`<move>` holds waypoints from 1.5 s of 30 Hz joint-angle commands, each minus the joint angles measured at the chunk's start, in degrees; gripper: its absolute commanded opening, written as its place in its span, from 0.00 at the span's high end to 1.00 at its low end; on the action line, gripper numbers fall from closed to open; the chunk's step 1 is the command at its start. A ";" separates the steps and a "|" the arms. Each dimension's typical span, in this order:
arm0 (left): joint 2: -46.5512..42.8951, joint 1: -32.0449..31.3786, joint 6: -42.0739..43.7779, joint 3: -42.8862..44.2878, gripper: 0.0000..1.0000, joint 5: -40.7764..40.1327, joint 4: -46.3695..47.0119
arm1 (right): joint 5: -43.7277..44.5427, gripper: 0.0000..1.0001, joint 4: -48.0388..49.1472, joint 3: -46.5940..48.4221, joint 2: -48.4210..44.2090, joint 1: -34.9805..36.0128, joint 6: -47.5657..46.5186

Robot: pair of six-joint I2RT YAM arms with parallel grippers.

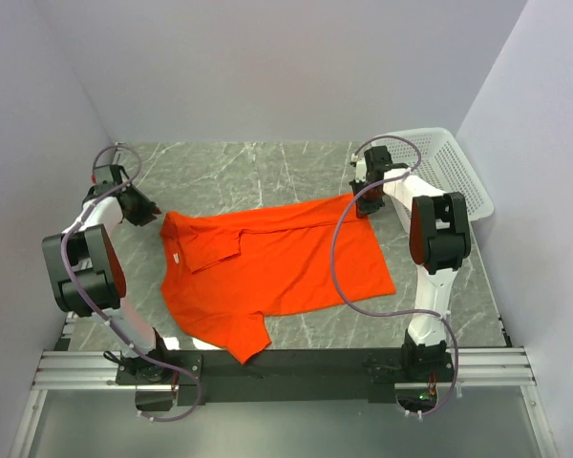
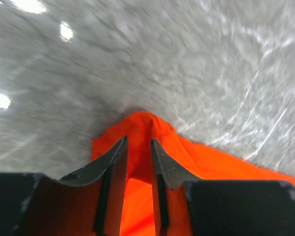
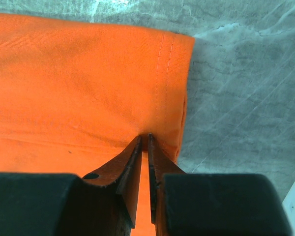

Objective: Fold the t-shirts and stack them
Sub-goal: Fold the tshirt

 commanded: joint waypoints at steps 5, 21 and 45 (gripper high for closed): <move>-4.59 0.91 -1.89 -4.21 0.69 4.15 5.59 | 0.21 0.82 -0.08 2.21 0.62 0.43 0.02; -2.30 -4.01 0.66 -5.35 0.60 8.29 7.97 | 0.29 0.82 -0.17 2.30 0.89 0.34 0.02; -16.27 -2.96 -6.98 -17.65 0.99 5.30 11.66 | 0.29 0.82 -0.17 2.21 0.45 0.43 0.02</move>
